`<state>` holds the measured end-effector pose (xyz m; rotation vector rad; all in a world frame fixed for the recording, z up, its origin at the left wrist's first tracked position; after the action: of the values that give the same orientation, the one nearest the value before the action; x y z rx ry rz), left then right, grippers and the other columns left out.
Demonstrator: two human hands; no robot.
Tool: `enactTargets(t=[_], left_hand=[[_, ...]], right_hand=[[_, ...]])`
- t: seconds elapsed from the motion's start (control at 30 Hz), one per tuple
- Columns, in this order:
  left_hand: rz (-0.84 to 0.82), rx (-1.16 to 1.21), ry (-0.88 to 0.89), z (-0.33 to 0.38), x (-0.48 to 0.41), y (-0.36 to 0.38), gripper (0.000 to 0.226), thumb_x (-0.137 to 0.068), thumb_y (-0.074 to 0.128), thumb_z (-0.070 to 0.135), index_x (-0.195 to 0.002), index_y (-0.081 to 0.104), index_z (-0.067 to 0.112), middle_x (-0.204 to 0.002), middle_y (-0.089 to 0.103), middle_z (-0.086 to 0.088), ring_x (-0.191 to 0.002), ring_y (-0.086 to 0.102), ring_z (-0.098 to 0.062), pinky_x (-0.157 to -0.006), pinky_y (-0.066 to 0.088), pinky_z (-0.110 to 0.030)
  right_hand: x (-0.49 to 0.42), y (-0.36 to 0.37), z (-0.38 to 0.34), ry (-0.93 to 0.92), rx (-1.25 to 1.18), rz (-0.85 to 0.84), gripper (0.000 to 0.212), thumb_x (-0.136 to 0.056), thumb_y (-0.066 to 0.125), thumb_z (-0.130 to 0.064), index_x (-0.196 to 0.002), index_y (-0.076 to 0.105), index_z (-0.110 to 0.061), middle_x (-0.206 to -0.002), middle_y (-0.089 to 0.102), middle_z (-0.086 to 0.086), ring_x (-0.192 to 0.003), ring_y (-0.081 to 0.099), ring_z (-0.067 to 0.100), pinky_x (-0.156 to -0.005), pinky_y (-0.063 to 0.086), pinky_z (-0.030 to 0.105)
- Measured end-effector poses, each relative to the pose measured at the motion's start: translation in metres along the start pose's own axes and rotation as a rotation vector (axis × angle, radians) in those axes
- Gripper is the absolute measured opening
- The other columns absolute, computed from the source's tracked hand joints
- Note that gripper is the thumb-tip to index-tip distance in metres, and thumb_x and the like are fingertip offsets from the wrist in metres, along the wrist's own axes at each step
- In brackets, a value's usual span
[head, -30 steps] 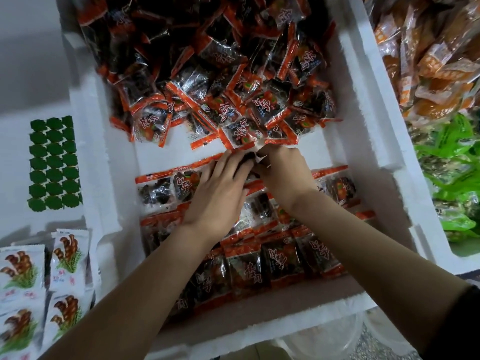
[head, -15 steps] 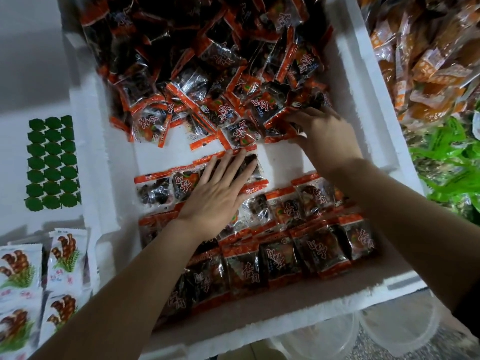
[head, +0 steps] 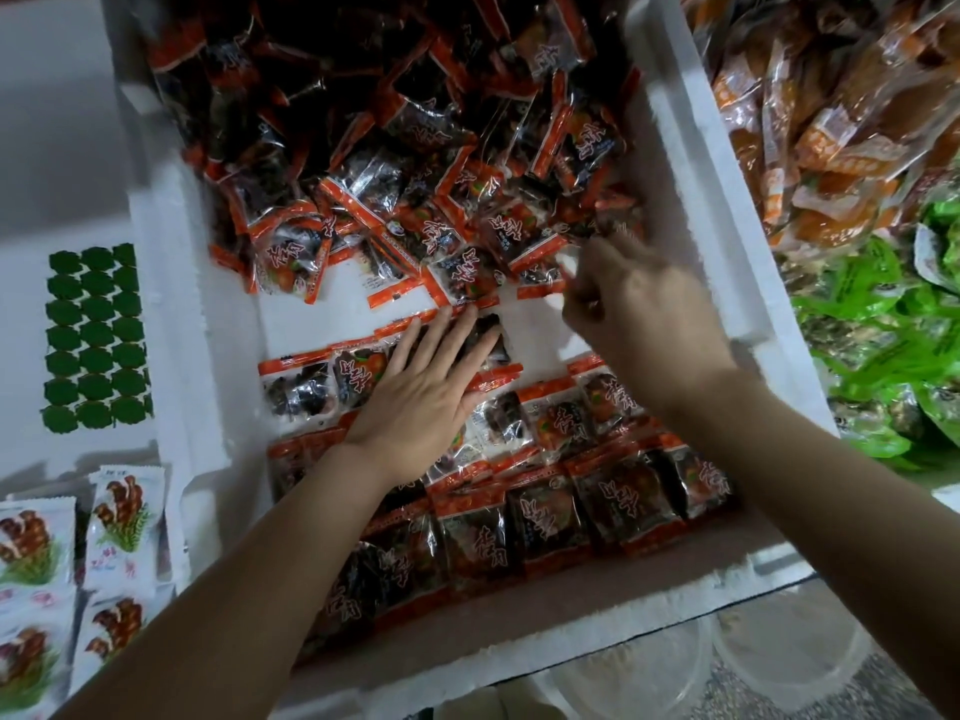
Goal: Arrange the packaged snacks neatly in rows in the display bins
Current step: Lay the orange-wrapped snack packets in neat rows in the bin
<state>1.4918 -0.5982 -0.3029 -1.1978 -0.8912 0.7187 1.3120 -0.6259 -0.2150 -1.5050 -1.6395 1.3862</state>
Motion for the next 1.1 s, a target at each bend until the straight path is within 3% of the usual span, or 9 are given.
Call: enactTargets(t=[0.1, 0.17, 0.3, 0.43, 0.53, 0.8, 0.97, 1.03, 1.1], left_hand=[[-0.013, -0.007, -0.002, 0.0, 0.001, -0.002, 0.056, -0.088, -0.013, 0.048, -0.14, -0.025, 0.028, -0.147, -0.035, 0.004, -0.133, -0.039, -0.015, -0.107, -0.031, -0.032], [-0.026, 0.0, -0.01, 0.0, 0.001, -0.004, 0.048, -0.097, -0.004, 0.045, -0.137, -0.025, 0.028, -0.145, -0.037, 0.003, -0.133, -0.038, -0.016, -0.108, -0.029, -0.034], [-0.006, 0.02, -0.007, 0.0, 0.003, -0.005, 0.052, -0.102, 0.012, 0.042, -0.135, -0.027, 0.028, -0.145, -0.037, 0.004, -0.136, -0.035, -0.017, -0.109, -0.027, -0.034], [-0.004, 0.013, -0.016, 0.0, 0.002, -0.003, 0.054, -0.103, 0.015, 0.042, -0.149, -0.006, 0.022, -0.148, -0.033, 0.004, -0.137, -0.034, -0.016, -0.108, -0.029, -0.032], [-0.001, 0.021, -0.018, 0.0, 0.002, -0.004, 0.054, -0.103, 0.017, 0.041, -0.151, 0.001, 0.021, -0.15, -0.029, 0.004, -0.138, -0.032, -0.016, -0.11, -0.027, -0.033], [0.013, 0.028, -0.01, -0.001, 0.002, -0.001, 0.056, -0.093, -0.004, 0.047, -0.144, -0.019, 0.03, -0.152, -0.024, 0.005, -0.138, -0.031, -0.013, -0.111, -0.026, -0.031], [-0.027, 0.019, -0.05, 0.004, 0.001, -0.004, 0.055, -0.101, 0.012, 0.038, -0.142, -0.023, 0.026, -0.151, -0.03, 0.002, -0.139, -0.031, -0.017, -0.114, -0.021, -0.037], [0.004, 0.045, -0.058, 0.009, 0.001, -0.007, 0.056, -0.102, 0.016, 0.034, -0.146, -0.017, 0.02, -0.156, -0.022, -0.002, -0.141, -0.026, -0.018, -0.115, -0.019, -0.039], [0.108, 0.115, -0.066, 0.016, 0.0, -0.013, 0.057, -0.1, 0.023, 0.029, -0.15, 0.007, 0.009, -0.159, -0.002, -0.01, -0.146, -0.011, -0.021, -0.116, -0.014, -0.04]], right_hand=[[0.001, 0.023, 0.004, 0.132, -0.046, -0.244, 0.024, -0.087, 0.064, -0.033, -0.098, 0.055, -0.014, -0.103, 0.062, 0.005, -0.094, 0.058, 0.026, -0.071, 0.049, 0.036], [0.005, 0.028, 0.008, 0.183, -0.076, -0.373, 0.046, -0.083, 0.067, -0.039, -0.123, 0.052, -0.022, -0.128, 0.053, 0.002, -0.12, 0.045, 0.026, -0.09, 0.042, 0.038], [0.021, 0.034, 0.014, 0.134, 0.004, -0.515, 0.056, -0.085, 0.066, -0.033, -0.134, 0.041, -0.033, -0.137, 0.042, -0.003, -0.115, 0.052, 0.024, -0.085, 0.044, 0.034], [0.022, 0.041, 0.008, 0.044, -0.003, -0.465, 0.069, -0.083, 0.064, -0.046, -0.141, 0.029, -0.031, -0.137, 0.039, 0.003, -0.11, 0.056, 0.025, -0.082, 0.049, 0.037], [0.02, 0.051, -0.002, -0.004, 0.015, -0.441, 0.063, -0.085, 0.063, -0.044, -0.138, 0.033, -0.027, -0.13, 0.04, 0.004, -0.106, 0.057, 0.023, -0.082, 0.051, 0.038], [0.01, 0.052, 0.01, 0.299, 0.011, -0.297, 0.047, -0.091, 0.057, -0.034, -0.127, 0.04, -0.009, -0.136, 0.032, 0.016, -0.107, 0.055, 0.035, -0.082, 0.049, 0.038], [0.004, 0.057, 0.004, 0.415, -0.145, -0.25, 0.053, -0.088, 0.062, -0.033, -0.127, 0.038, -0.006, -0.134, 0.034, 0.015, -0.105, 0.055, 0.032, -0.077, 0.047, 0.032], [0.007, 0.055, 0.005, 0.41, -0.131, -0.214, 0.049, -0.089, 0.061, -0.032, -0.125, 0.04, -0.007, -0.13, 0.038, 0.012, -0.102, 0.055, 0.028, -0.074, 0.048, 0.034], [0.011, 0.045, 0.012, 0.365, 0.009, -0.133, 0.042, -0.092, 0.058, -0.026, -0.126, 0.041, -0.009, -0.125, 0.043, 0.011, -0.105, 0.053, 0.026, -0.071, 0.048, 0.034]])
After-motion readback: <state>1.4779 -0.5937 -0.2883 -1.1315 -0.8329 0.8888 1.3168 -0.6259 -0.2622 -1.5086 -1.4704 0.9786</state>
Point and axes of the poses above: each hand's wrist, its own x-axis away from the middle knuckle, its own y-axis out of the palm, z = x × y, the point moved 3 cm from there along -x, towards the middle knuckle
